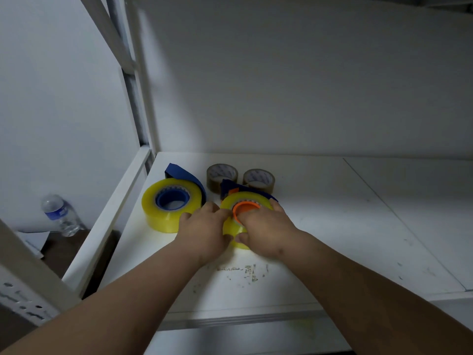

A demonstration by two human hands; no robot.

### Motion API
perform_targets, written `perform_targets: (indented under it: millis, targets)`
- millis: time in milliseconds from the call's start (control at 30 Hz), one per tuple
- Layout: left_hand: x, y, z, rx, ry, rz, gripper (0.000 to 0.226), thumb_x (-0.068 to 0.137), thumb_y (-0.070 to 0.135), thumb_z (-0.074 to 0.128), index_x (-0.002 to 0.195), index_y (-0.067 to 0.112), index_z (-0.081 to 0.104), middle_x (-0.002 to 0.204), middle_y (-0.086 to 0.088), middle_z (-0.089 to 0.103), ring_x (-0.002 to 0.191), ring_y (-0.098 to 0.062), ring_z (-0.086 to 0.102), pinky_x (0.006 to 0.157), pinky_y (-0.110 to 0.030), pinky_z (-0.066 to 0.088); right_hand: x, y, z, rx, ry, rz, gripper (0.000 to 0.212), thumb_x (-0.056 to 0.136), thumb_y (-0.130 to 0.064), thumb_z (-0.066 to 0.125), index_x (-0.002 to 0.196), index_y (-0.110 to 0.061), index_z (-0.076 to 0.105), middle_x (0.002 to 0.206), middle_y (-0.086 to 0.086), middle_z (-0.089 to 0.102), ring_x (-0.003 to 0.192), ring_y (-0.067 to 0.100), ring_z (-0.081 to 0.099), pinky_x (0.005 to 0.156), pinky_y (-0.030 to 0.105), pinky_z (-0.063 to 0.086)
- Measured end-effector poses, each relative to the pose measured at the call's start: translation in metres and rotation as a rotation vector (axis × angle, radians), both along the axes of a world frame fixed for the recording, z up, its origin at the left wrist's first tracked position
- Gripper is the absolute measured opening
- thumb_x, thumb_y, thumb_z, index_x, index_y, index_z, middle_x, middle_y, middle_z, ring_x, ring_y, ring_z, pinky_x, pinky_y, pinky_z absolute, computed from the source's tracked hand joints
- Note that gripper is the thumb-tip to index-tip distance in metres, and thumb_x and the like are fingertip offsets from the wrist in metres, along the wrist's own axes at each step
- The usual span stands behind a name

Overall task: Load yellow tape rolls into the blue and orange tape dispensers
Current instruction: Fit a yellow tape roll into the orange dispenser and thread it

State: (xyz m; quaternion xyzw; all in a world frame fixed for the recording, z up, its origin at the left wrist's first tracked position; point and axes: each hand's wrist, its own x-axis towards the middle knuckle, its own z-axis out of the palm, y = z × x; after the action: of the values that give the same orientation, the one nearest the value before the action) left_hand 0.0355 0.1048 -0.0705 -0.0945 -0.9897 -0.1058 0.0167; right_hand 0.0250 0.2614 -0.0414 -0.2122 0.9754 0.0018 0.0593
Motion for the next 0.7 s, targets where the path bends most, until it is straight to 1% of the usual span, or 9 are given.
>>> perform_targets:
  millis: [133, 233, 300, 367, 467, 533, 567, 700]
  targets:
    - [-0.016, 0.003, 0.002, -0.206, 0.073, -0.022, 0.061, 0.088, 0.053, 0.047, 0.146, 0.043, 0.030, 0.150, 0.001, 0.040, 0.131, -0.025, 0.039, 0.096, -0.049, 0.026, -0.019, -0.001, -0.006, 0.043, 0.142, 0.012, 0.045, 0.088, -0.052, 0.045, 0.124, -0.025, 0.051, 0.123, 0.000, 0.060, 0.123, 0.025, 0.047, 0.115, 0.054, 0.002]
    - [-0.025, 0.006, 0.006, -0.291, 0.084, -0.029, 0.062, 0.086, 0.058, 0.044, 0.145, 0.041, 0.033, 0.150, 0.001, 0.039, 0.133, -0.028, 0.033, 0.097, -0.050, 0.024, -0.028, 0.005, -0.006, 0.038, 0.156, 0.061, 0.048, 0.087, -0.057, 0.042, 0.124, -0.026, 0.050, 0.122, 0.000, 0.060, 0.124, 0.025, 0.045, 0.114, 0.055, -0.006]
    - [-0.029, 0.009, 0.009, -0.313, 0.069, -0.030, 0.062, 0.085, 0.060, 0.045, 0.144, 0.040, 0.036, 0.150, 0.001, 0.038, 0.134, -0.028, 0.031, 0.098, -0.051, 0.023, -0.033, 0.013, -0.005, 0.034, 0.114, 0.096, 0.049, 0.086, -0.055, 0.043, 0.126, -0.028, 0.050, 0.123, 0.000, 0.059, 0.126, 0.024, 0.042, 0.111, 0.054, -0.013]
    - [-0.031, 0.012, 0.011, -0.332, 0.041, -0.026, 0.065, 0.086, 0.061, 0.044, 0.145, 0.037, 0.034, 0.152, 0.000, 0.035, 0.135, -0.029, 0.029, 0.099, -0.053, 0.023, -0.037, 0.019, -0.004, 0.064, 0.087, 0.102, 0.048, 0.087, -0.051, 0.046, 0.128, -0.028, 0.050, 0.124, 0.000, 0.058, 0.129, 0.024, 0.039, 0.110, 0.053, -0.015]
    - [-0.031, 0.016, 0.011, -0.369, -0.033, -0.016, 0.077, 0.086, 0.061, 0.045, 0.152, 0.034, 0.017, 0.160, 0.000, 0.023, 0.139, -0.031, 0.025, 0.103, -0.056, 0.020, -0.037, 0.020, -0.005, 0.110, 0.096, 0.088, 0.047, 0.090, -0.046, 0.047, 0.133, -0.027, 0.046, 0.129, 0.002, 0.056, 0.132, 0.025, 0.036, 0.110, 0.053, -0.014]
    - [-0.029, 0.017, 0.010, -0.376, -0.057, -0.002, 0.083, 0.085, 0.061, 0.045, 0.154, 0.033, 0.007, 0.163, 0.001, 0.017, 0.140, -0.031, 0.023, 0.104, -0.056, 0.021, -0.035, 0.021, -0.006, 0.081, 0.109, 0.080, 0.045, 0.091, -0.045, 0.047, 0.132, -0.026, 0.047, 0.129, 0.002, 0.055, 0.132, 0.025, 0.036, 0.111, 0.053, -0.013]
    - [-0.027, 0.018, 0.010, -0.374, -0.050, 0.007, 0.084, 0.085, 0.060, 0.045, 0.154, 0.032, 0.005, 0.163, 0.001, 0.017, 0.140, -0.031, 0.023, 0.103, -0.056, 0.022, -0.034, 0.023, -0.007, 0.053, 0.113, 0.083, 0.045, 0.090, -0.045, 0.047, 0.131, -0.027, 0.047, 0.129, 0.002, 0.055, 0.132, 0.025, 0.036, 0.112, 0.053, -0.012]
    - [-0.021, 0.016, 0.010, -0.323, 0.013, 0.067, 0.083, 0.085, 0.061, 0.046, 0.154, 0.032, 0.009, 0.163, 0.002, 0.018, 0.143, -0.030, 0.020, 0.102, -0.053, 0.023, -0.030, 0.038, -0.001, -0.032, 0.075, 0.097, 0.047, 0.088, -0.046, 0.050, 0.133, -0.030, 0.045, 0.134, 0.002, 0.050, 0.131, 0.026, 0.035, 0.110, 0.055, -0.013]
